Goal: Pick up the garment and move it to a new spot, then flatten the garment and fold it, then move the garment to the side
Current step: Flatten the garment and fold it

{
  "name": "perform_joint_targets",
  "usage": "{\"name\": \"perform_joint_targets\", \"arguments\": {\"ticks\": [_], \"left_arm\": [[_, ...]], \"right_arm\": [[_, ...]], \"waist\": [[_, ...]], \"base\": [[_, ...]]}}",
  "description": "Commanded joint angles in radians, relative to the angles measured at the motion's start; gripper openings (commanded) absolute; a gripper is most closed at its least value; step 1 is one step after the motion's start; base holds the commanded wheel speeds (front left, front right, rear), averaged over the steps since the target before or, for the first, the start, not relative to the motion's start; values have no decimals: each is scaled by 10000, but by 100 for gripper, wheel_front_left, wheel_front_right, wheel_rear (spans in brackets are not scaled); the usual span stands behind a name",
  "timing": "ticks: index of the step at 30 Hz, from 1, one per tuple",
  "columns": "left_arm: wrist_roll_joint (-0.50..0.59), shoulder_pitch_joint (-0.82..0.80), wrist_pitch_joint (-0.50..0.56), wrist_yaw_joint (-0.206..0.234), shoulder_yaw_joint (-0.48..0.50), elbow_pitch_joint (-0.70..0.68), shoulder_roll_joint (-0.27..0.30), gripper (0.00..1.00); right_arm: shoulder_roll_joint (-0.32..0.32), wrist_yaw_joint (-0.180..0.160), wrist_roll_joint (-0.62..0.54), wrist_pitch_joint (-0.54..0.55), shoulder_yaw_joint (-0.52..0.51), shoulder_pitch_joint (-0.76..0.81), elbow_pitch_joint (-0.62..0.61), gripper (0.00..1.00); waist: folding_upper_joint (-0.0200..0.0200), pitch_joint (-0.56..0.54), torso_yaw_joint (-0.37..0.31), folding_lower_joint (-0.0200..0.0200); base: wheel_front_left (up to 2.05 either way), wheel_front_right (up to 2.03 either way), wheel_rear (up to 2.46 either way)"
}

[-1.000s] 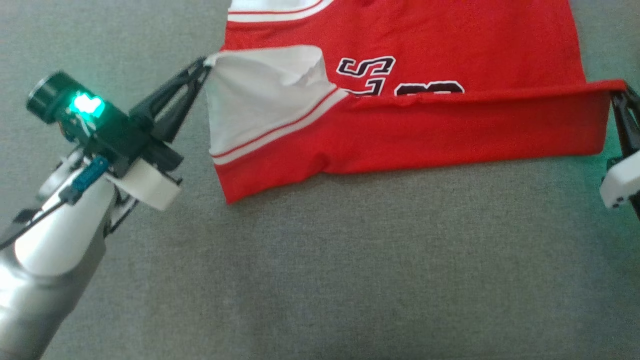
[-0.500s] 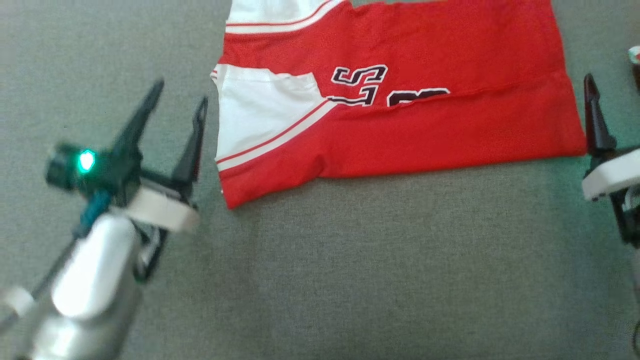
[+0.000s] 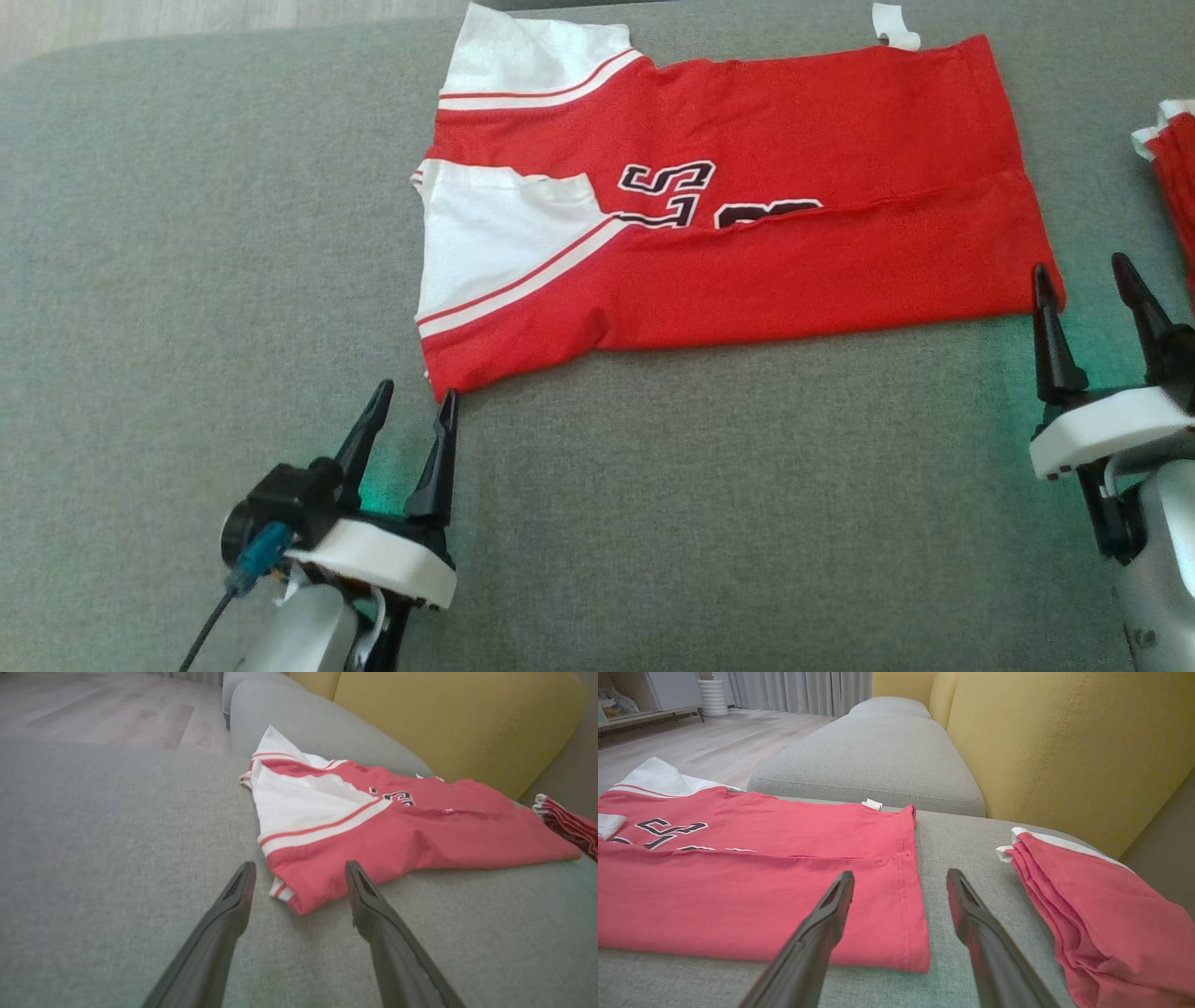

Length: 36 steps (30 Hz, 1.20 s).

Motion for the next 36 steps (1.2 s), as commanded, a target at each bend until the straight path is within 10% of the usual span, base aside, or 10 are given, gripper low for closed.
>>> {"name": "perform_joint_targets", "arguments": {"ticks": [1, 28, 30, 33, 36], "left_arm": [[-51, -294, -15, -60, 276, -179, 72, 100], [754, -1711, -135, -305, -428, 1781, 30, 100], [762, -1798, -140, -318, -425, 1865, 20, 86], [766, -1904, -144, -344, -432, 2002, 24, 0], [754, -1987, -146, -383, -487, 2153, 39, 0]], "right_arm": [[-106, 65, -45, -115, 109, 58, -304, 100], [-193, 65, -38, -138, 206, 67, -13, 100], [-226, 65, -7, -138, 237, 29, -8, 100], [-264, 65, 29, -138, 265, -18, -3, 100], [-290, 65, 51, -138, 268, -40, 4, 100]], "waist": [[0, 10, -31, 1], [0, 249, 68, 1], [0, 285, 42, 1], [0, 314, 9, 1], [0, 317, -2, 1]], "base": [[0, 0, 0], [0, 0, 0], [0, 0, 0], [0, 0, 0], [0, 0, 0]]}}
